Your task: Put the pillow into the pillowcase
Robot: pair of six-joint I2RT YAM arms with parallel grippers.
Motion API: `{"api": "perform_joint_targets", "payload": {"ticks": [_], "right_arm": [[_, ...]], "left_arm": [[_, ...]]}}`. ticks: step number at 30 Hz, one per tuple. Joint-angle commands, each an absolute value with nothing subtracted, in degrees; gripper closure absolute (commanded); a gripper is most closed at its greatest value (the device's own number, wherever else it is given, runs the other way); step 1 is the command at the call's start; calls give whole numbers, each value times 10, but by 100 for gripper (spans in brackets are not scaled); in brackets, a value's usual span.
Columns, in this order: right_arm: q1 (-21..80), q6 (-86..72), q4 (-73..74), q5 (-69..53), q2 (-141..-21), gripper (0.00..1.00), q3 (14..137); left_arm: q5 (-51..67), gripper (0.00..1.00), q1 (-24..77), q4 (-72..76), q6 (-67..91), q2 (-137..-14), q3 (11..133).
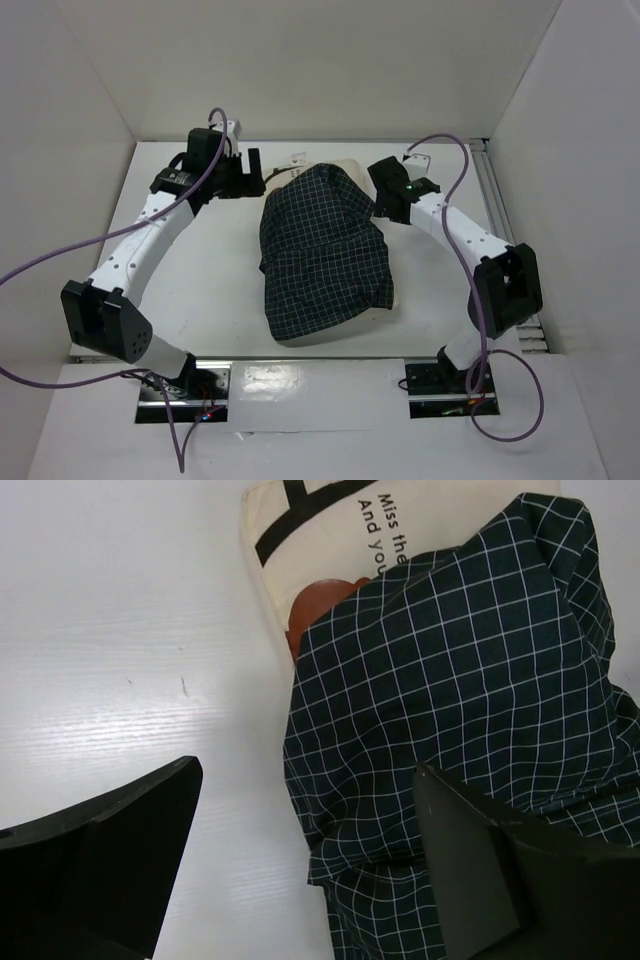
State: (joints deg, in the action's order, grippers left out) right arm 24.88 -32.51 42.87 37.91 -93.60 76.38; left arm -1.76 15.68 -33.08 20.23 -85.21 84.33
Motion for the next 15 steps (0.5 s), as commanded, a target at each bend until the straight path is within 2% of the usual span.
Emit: {"api": "perform_joint_targets", "payload": {"ticks": [1,15], "right_arm": [[252,-319,411,355,-875,0,754],[252,-225,341,136,-689,0,650]], "left_arm": [[24,0,156,-337,220,-847,832],[53,0,199,-364,220,-960,908]]}}
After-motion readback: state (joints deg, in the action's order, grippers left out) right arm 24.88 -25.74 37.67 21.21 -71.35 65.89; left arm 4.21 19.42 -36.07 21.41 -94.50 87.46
